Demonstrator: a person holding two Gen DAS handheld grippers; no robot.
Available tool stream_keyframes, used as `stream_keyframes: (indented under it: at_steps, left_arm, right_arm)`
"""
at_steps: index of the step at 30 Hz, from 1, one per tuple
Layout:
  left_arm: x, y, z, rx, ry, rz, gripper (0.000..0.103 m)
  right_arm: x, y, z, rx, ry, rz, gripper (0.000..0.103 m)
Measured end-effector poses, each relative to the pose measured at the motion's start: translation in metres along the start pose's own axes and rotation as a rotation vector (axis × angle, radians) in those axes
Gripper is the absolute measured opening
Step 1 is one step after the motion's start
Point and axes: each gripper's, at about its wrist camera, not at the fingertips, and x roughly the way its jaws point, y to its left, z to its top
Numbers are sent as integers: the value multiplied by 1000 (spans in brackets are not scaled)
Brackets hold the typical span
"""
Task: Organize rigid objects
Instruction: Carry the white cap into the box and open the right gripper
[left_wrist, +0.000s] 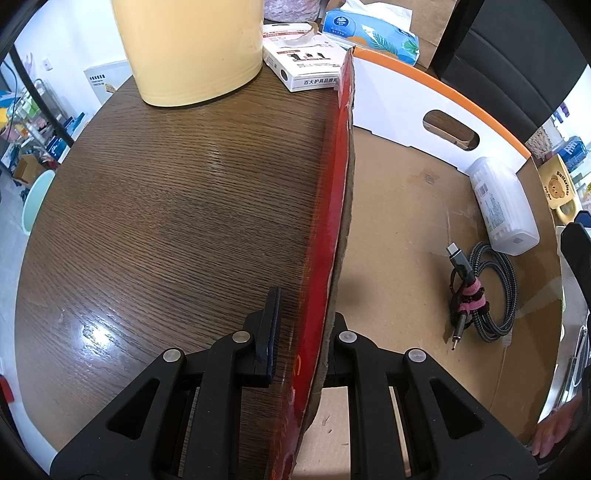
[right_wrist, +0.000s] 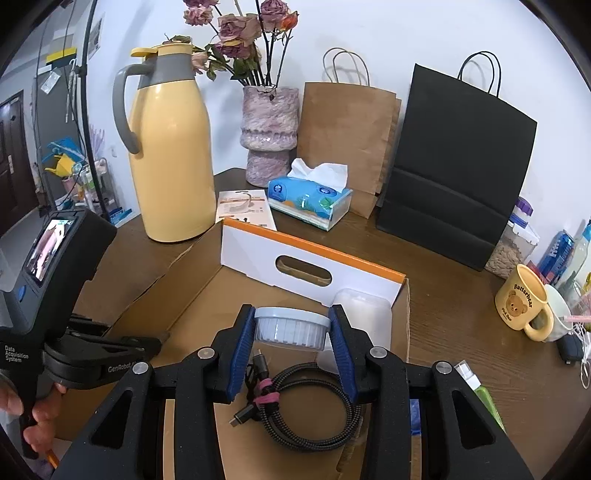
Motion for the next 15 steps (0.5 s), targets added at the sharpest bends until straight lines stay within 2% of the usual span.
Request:
stream_keyframes:
  at_steps: [3, 5, 7, 8, 15]
  left_arm:
    - [0, -1, 0, 0, 0, -1, 11]
    - [0, 0, 0, 0, 1, -1, 11]
    - [0, 1, 0, 1, 0, -1, 11]
    - [0, 0, 0, 3, 0, -1, 11]
    - [-1, 1, 1, 0, 1, -2, 11]
  right_arm:
    - [1, 1, 0, 0, 9, -2, 46]
    - [2, 1, 0, 1, 13, -13, 53]
    - [2, 0, 1, 7, 16, -27, 98]
    - [2, -2, 1, 13, 13, -34, 103]
    - [-3, -6, 0, 36, 0, -33, 103]
